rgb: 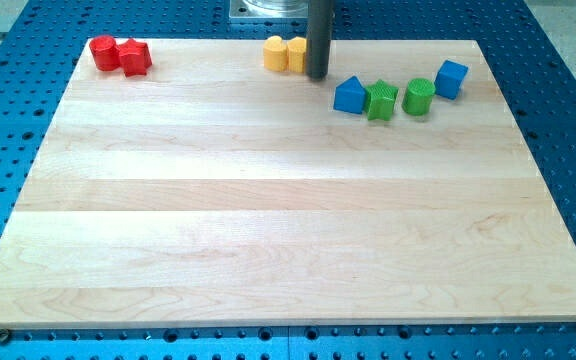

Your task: Push the green circle slightly downwards

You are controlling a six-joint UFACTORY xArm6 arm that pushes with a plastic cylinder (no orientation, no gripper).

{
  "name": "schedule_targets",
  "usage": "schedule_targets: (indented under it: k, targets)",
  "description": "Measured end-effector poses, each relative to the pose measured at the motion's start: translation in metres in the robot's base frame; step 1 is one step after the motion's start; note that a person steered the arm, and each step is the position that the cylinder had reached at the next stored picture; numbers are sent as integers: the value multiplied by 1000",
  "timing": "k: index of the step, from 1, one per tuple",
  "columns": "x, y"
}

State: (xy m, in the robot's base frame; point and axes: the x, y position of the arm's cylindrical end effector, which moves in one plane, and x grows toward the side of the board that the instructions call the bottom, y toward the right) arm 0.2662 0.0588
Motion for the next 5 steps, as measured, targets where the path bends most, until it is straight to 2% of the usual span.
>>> schedule_targets:
  k: [1, 5]
  targets:
    - [-3, 39]
    - [10, 40]
